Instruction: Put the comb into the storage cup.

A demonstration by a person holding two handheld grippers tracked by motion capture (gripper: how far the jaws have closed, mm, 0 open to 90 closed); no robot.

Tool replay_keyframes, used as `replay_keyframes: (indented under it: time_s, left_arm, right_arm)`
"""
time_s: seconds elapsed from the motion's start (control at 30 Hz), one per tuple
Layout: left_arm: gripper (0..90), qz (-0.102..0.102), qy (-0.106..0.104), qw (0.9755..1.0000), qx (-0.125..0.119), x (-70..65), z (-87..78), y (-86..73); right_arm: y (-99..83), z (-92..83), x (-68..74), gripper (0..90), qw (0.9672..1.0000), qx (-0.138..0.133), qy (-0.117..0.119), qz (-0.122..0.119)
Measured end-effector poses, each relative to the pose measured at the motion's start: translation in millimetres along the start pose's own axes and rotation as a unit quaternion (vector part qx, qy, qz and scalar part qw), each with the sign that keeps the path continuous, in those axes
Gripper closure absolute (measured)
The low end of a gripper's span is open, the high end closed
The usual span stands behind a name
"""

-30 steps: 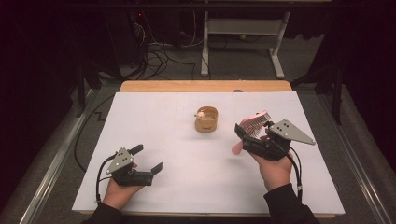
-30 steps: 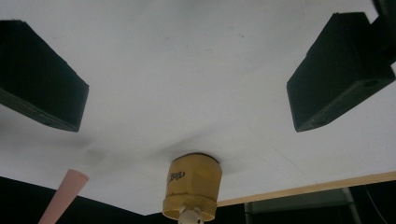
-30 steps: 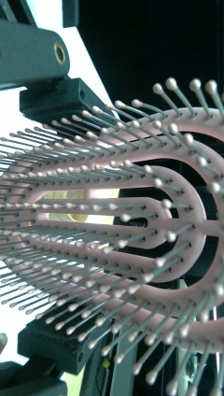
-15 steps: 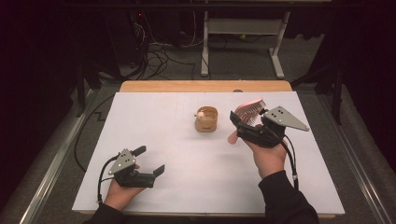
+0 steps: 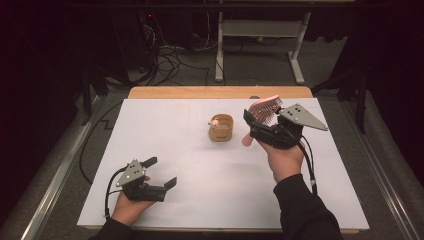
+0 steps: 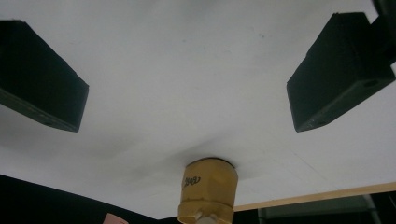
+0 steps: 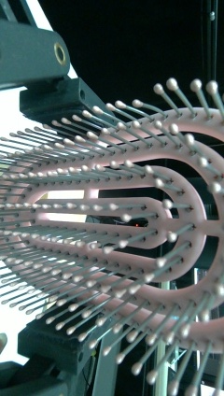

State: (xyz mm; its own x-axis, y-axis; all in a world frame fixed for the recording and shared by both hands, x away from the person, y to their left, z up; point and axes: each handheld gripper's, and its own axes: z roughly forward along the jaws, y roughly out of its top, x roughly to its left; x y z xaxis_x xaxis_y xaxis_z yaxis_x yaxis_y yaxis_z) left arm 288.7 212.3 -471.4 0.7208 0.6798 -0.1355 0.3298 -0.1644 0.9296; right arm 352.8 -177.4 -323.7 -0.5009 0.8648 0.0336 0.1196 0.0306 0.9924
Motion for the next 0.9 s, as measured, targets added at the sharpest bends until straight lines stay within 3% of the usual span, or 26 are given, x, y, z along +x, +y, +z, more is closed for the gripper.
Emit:
replay_keyframes:
  time_s: [0.2, 0.57, 0.7, 0.9]
  left_arm:
    - [0.0, 0.013, 0.000, 0.9999, 0.008, -2.9, 0.9, 0.1]
    - [0.0, 0.003, 0.003, 0.9999, -0.014, -1.3, -2.9, -0.7]
    - [0.0, 0.001, -0.004, 1.0000, -0.008, -1.9, -2.0, -0.6]
    - [0.0, 0.018, -0.005, 0.9998, -0.004, -4.8, -0.6, -1.4]
  right_arm:
    - [4.3, 7.3, -0.5, 20.1, 1.0000, -0.002, -0.006, 0.003]
    - [10.2, 24.7, 1.8, 20.1, 0.9999, -0.003, -0.015, 0.007]
    - [13.2, 31.2, 3.6, 20.1, 0.9998, -0.006, -0.016, 0.004]
    - [16.1, 40.0, 5.6, 20.1, 0.9999, -0.006, -0.014, 0.001]
